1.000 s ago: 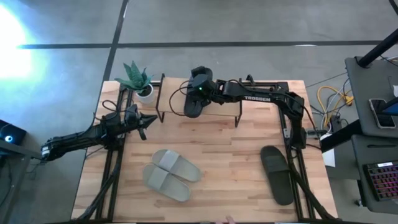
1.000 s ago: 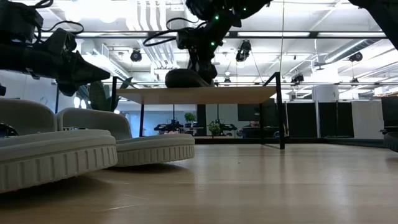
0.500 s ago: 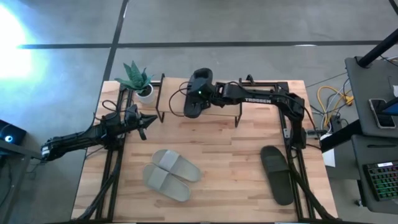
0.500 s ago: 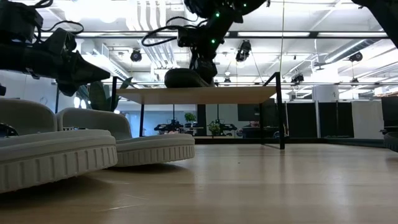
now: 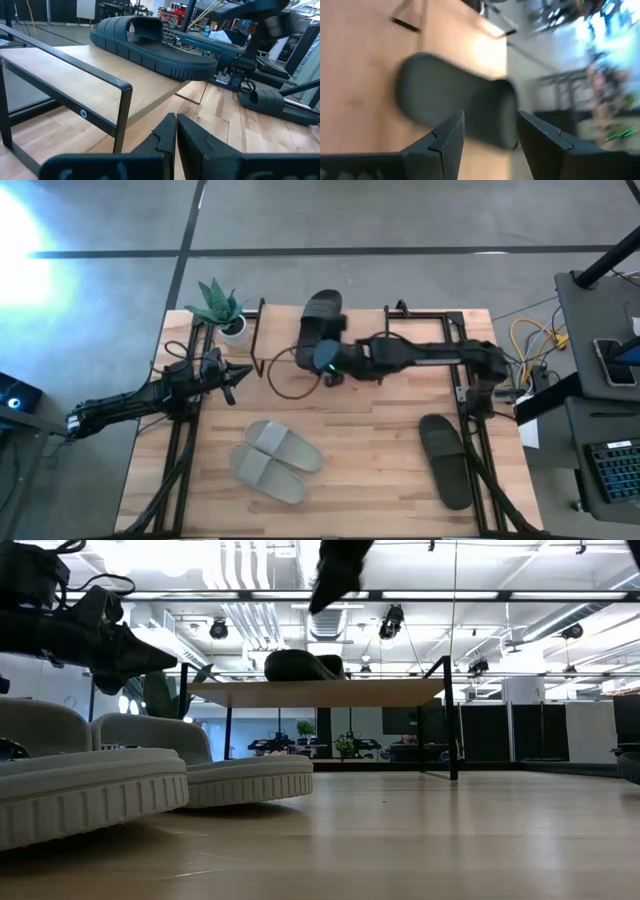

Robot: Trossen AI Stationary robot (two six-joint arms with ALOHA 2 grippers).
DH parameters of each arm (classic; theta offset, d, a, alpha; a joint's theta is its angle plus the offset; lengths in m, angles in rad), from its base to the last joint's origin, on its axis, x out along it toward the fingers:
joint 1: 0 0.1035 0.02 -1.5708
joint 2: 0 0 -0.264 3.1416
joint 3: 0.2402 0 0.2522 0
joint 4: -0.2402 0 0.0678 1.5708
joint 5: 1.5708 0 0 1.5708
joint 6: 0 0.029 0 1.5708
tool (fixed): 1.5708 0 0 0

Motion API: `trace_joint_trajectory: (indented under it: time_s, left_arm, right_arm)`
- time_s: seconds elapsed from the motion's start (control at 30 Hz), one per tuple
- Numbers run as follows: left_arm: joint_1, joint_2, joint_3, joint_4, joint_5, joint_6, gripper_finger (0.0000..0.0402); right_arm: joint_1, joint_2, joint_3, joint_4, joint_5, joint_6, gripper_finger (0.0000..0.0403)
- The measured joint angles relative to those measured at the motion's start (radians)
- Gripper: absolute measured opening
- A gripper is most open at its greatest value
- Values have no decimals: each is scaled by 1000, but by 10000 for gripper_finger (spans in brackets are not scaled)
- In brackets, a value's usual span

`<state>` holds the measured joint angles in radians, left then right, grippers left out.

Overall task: Pick and place slides into the shelf
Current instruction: Put the black slipper on the shelf

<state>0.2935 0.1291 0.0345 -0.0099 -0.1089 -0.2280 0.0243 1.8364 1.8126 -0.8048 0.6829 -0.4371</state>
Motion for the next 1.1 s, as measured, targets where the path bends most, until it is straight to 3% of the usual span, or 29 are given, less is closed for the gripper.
trace_joint_trajectory:
  time_s: [0.07, 0.23, 0.3, 0.47, 0.67, 0.93, 1.1]
  left_arm:
    - [0, 1, 0, 2, 0, 0, 0]
    - [0, 1, 0, 0, 0, 0, 0]
    - [0, 0, 0, 2, 0, 0, 0]
    - [0, 1, 0, 1, 0, 0, 0]
    - [0, 0, 0, 0, 0, 0, 0]
    - [0, 1, 0, 2, 0, 0, 0]
    - [0, 0, 0, 0, 0, 0, 0]
  right_arm:
    - [43, -45, 0, -109, -1, 247, 173]
    - [133, -148, -12, -440, -4, 1043, 169]
    - [186, -178, -27, -548, 2, 1196, 168]
    - [367, -192, -64, -773, -3, 1166, 168]
    - [550, -199, -153, -768, -40, 926, 167]
    - [680, -209, -371, -766, -275, 960, 167]
    - [726, -213, -472, -766, -300, 1086, 167]
